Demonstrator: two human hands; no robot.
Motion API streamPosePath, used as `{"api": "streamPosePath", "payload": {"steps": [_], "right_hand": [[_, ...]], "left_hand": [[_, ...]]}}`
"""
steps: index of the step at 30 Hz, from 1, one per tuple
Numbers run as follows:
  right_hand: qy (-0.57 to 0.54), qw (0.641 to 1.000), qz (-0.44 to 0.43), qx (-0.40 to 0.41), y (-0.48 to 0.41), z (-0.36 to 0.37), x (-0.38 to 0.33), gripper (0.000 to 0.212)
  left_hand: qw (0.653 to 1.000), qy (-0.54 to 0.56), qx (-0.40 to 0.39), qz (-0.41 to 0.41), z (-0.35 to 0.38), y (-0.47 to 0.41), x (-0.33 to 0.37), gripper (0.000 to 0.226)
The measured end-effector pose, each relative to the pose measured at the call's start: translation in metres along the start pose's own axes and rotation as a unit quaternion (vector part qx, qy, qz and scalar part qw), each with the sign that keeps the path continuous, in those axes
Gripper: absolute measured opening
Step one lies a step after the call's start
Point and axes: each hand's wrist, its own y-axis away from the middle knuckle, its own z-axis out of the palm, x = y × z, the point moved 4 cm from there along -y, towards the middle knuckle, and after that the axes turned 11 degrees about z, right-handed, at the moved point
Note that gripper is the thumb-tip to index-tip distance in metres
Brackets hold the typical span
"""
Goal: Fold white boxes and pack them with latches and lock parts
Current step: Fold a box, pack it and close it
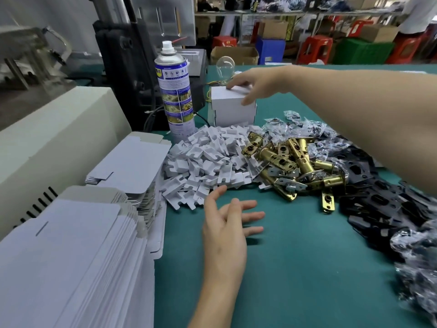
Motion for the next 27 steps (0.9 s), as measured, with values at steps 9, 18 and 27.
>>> {"api": "streamPosePath", "payload": {"steps": [9, 18, 27], "right_hand": [[-0.002, 1.0, 0.006, 0.026, 0.002, 0.003, 0.011, 0.058], [0.027, 0.987, -0.005, 0.158, 0.02, 0.011, 0.0, 0.059], [0.095, 0.899, -0.396, 0.16, 0.132, 0.097, -0.157, 0.039]], "left_hand": [[1.0, -0.014, -0.014, 0.001, 0.001, 0.002, 0.0, 0.027], [1.0, -0.025, -0.016, -0.006, 0.003, 0.002, 0.001, 0.025], [1.0, -0.005, -0.016, -0.009, 0.004, 0.003, -0.001, 0.018]]}}
